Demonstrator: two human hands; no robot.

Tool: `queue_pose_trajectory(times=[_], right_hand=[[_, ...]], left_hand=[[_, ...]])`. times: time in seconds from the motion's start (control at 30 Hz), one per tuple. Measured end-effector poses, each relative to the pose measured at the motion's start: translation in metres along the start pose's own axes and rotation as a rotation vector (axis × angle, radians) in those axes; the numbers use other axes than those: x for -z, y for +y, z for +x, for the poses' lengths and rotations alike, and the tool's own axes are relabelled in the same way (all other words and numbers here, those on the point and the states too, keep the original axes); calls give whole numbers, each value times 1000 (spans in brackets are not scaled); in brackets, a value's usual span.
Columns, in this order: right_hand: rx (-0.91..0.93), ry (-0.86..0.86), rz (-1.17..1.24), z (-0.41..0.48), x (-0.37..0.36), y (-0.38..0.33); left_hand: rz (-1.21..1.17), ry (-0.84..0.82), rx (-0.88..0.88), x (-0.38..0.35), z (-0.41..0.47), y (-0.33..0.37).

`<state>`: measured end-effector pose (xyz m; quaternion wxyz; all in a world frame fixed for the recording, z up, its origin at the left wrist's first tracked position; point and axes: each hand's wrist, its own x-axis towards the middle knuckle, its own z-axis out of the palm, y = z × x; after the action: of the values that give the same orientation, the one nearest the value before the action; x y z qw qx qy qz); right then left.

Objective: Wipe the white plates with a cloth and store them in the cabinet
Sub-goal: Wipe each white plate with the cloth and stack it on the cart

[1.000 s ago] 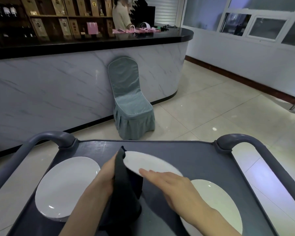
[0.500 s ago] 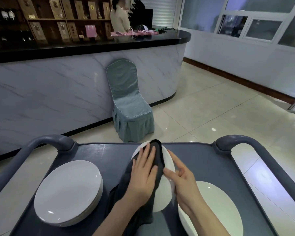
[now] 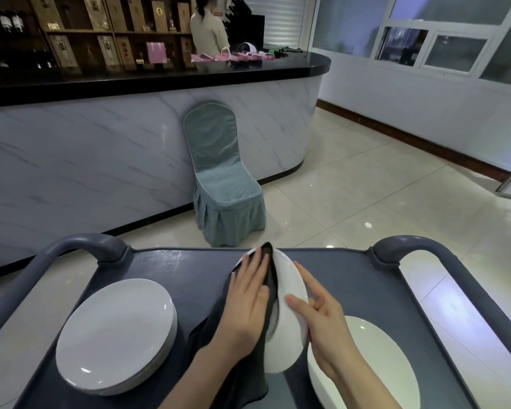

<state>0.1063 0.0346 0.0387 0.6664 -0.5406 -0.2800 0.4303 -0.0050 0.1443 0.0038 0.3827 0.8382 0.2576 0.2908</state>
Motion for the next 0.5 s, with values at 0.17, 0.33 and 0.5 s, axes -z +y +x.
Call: queue_pose_trajectory(times=[0.17,0.33,0.5], right_hand=[[-17,-1,-6,3,0,-1],[-56,-57,-12,-4,4,-5],[-25,-30,54,-5,20,-21]], left_hand=[[138,-86,-178,-10,-3,4],[-37,-30,26,-2,21,-9],[-273,36,256,2,3,-38]])
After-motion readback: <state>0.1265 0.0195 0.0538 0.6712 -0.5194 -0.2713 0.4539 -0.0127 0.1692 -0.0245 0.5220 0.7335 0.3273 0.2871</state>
